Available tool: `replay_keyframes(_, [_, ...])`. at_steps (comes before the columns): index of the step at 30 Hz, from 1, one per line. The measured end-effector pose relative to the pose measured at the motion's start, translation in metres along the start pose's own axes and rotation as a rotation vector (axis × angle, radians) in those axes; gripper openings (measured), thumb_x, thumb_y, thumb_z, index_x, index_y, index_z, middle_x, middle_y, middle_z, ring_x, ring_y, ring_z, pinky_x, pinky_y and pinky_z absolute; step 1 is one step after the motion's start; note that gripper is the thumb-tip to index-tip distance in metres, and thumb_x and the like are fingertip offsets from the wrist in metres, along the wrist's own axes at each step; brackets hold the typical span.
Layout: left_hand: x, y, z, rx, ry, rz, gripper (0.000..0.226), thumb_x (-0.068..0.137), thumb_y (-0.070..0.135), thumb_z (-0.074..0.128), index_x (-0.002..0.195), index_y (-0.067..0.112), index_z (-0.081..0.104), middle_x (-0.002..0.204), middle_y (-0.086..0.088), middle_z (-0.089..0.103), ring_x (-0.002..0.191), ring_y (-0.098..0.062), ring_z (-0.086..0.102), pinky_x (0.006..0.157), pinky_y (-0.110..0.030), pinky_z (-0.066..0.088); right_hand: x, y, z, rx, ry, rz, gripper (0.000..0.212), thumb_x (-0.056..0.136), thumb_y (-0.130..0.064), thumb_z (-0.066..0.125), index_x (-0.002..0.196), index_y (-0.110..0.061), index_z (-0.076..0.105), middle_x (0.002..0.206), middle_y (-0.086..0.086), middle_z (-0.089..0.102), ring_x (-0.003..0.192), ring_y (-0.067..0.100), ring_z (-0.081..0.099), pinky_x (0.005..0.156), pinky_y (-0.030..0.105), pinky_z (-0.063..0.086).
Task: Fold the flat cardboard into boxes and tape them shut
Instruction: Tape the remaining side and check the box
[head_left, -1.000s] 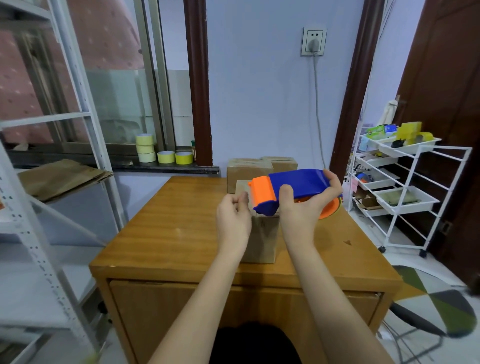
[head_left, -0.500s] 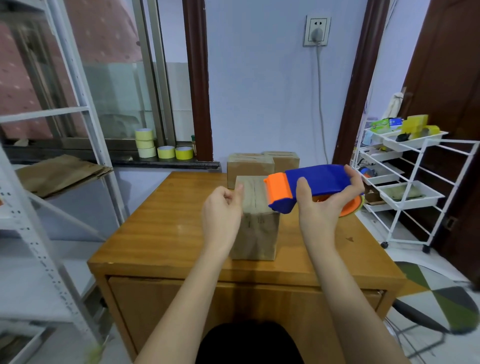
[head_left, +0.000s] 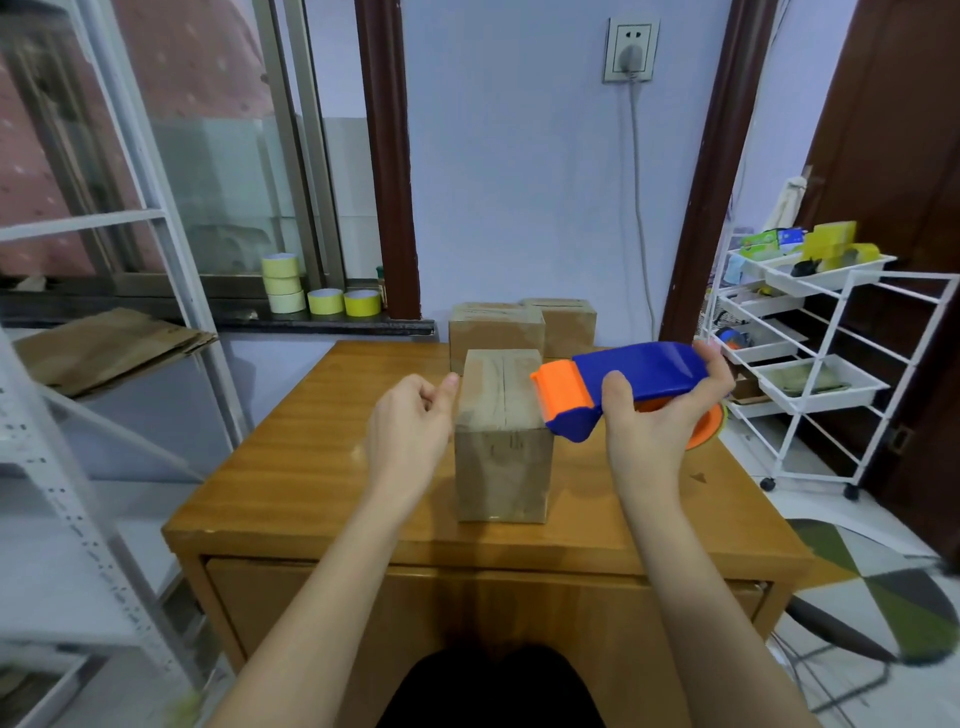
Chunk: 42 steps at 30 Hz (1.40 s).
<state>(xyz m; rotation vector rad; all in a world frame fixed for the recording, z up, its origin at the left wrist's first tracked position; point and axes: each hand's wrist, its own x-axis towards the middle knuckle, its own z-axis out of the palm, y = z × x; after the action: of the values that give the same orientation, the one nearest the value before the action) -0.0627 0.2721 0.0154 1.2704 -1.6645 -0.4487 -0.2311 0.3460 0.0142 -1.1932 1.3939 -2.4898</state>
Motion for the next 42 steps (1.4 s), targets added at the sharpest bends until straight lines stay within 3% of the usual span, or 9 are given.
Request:
replay_keyframes(8, [0.011,-0.014,-0.011,0.058,0.034,-0.030,0.038,0.095,0.046,0.047,0.072,0.015,0.051,0.070,-0.005,0.061,0.071,-0.021,0.059,0.061,-0.030,0.042,0.022,0.010,-0.027,-0.029,0.106,0.001,0.068,0.078,-0.003,0.064,0.132,-0.017,0.025,0.122,0.004,0.042,0.085,-0.005,0.056,0.070,0.015,0.048])
replay_keyframes(12, [0.021,-0.023,-0.018,0.083,-0.076,-0.029,0.037,0.094,0.047,0.048,0.071,0.019,0.051,0.064,0.001,0.061,0.071,-0.017,0.061,0.068,-0.032,0.045,0.025,0.018,-0.042,-0.158,-0.029,-0.023,0.070,0.079,0.002,0.068,0.130,-0.020,0.025,0.113,-0.017,0.036,0.087,-0.015,0.051,0.068,0.009,0.046])
replay_keyframes(17, [0.026,-0.031,-0.014,0.037,-0.137,-0.110,0.046,0.089,0.059,0.050,0.070,0.017,0.055,0.060,0.002,0.064,0.070,-0.014,0.061,0.074,-0.033,0.047,0.026,0.021,-0.041,-0.288,-0.105,-0.023,0.073,0.079,0.000,0.071,0.134,-0.012,0.026,0.104,-0.021,0.037,0.083,-0.016,0.051,0.067,0.007,0.045])
replay_keyframes(19, [0.026,-0.033,-0.012,0.072,-0.150,-0.113,0.045,0.087,0.060,0.052,0.071,0.018,0.056,0.059,0.004,0.063,0.066,-0.011,0.058,0.068,-0.030,0.043,0.029,0.020,-0.040,-0.354,-0.147,-0.029,0.073,0.079,-0.005,0.072,0.134,-0.016,0.026,0.100,-0.020,0.040,0.084,-0.006,0.055,0.069,0.013,0.047])
replay_keyframes(23, [0.030,-0.033,-0.009,0.111,-0.150,-0.102,0.037,0.088,0.057,0.054,0.075,0.022,0.058,0.057,0.007,0.062,0.064,-0.007,0.057,0.061,-0.027,0.038,0.032,0.015,-0.038,-0.459,-0.197,-0.091,0.069,0.081,-0.012,0.071,0.134,-0.021,0.027,0.092,-0.017,0.047,0.081,0.017,0.058,0.072,0.041,0.052])
replay_keyframes(29, [0.034,-0.035,-0.001,0.131,-0.184,-0.100,0.037,0.089,0.057,0.053,0.076,0.022,0.059,0.059,0.006,0.063,0.059,-0.007,0.055,0.061,-0.027,0.039,0.034,0.020,-0.039,-0.544,-0.225,-0.141,0.068,0.079,-0.015,0.072,0.120,-0.043,0.026,0.088,-0.017,0.047,0.077,0.017,0.058,0.069,0.045,0.053])
replay_keyframes(34, [0.032,-0.042,0.003,0.139,-0.180,-0.119,0.039,0.089,0.057,0.052,0.075,0.022,0.058,0.055,0.006,0.062,0.052,-0.007,0.051,0.058,-0.026,0.035,0.035,0.026,-0.039,-0.571,-0.223,-0.117,0.068,0.080,-0.016,0.071,0.133,-0.023,0.029,0.084,-0.016,0.048,0.074,0.010,0.057,0.068,0.045,0.053])
replay_keyframes(38, [0.031,-0.046,0.007,0.098,-0.200,-0.117,0.039,0.089,0.055,0.052,0.073,0.021,0.057,0.055,0.005,0.061,0.051,-0.008,0.049,0.061,-0.027,0.042,0.034,0.026,-0.039,-0.593,-0.241,-0.119,0.068,0.079,-0.017,0.073,0.122,-0.040,0.026,0.084,-0.016,0.048,0.075,0.016,0.059,0.068,0.047,0.054])
replay_keyframes(42, [0.029,-0.054,0.012,0.018,-0.191,-0.133,0.041,0.088,0.054,0.054,0.069,0.019,0.055,0.051,0.005,0.059,0.049,-0.009,0.048,0.067,-0.032,0.045,0.034,0.029,-0.038,-0.597,-0.250,-0.118,0.067,0.078,-0.016,0.073,0.122,-0.038,0.027,0.082,-0.015,0.049,0.073,0.019,0.059,0.068,0.049,0.053])
